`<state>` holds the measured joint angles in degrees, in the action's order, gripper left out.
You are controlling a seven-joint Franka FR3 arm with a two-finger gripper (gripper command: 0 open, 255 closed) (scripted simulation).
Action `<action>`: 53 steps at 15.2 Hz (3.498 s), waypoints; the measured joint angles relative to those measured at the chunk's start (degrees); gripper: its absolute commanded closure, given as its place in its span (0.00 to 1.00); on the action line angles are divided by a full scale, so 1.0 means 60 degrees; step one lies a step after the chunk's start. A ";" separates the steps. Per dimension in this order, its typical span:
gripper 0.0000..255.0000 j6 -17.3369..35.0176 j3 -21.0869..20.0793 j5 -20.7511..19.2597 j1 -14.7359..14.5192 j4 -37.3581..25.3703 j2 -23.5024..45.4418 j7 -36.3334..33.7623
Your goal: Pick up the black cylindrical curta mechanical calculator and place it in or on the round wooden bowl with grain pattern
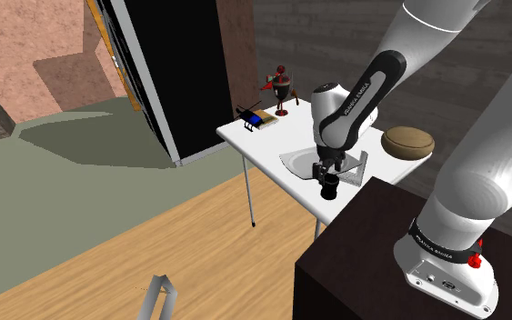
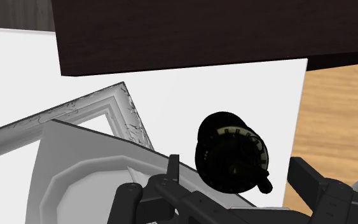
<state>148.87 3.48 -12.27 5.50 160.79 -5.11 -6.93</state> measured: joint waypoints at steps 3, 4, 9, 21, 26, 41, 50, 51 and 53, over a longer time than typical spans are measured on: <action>1.00 0.0000 0.0000 0.0000 0.0000 -0.0003 -0.0004 0.0002; 1.00 0.0000 -0.0001 -0.0001 0.0000 -0.0003 -0.0004 0.0003; 1.00 0.0000 -0.0001 -0.0002 0.0000 -0.0001 -0.0008 0.0004; 1.00 -0.1747 -0.0008 0.0339 -0.0105 -0.0168 -0.1594 0.0338; 1.00 -0.2621 -0.0013 0.0449 -0.0143 -0.0357 -0.2282 0.0463; 1.00 -0.5043 -0.0064 0.0675 -0.0224 -0.1251 -0.3818 0.0730; 1.00 -0.5478 0.1017 -0.0107 0.0626 -0.1549 -0.4135 0.2161; 1.00 -0.5368 0.1230 -0.0262 0.0783 -0.1514 -0.4096 0.2404; 1.00 -0.5395 0.1632 -0.0549 0.1092 -0.1574 -0.4150 0.2924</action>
<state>116.50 13.27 -15.57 12.05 151.35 -30.02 10.62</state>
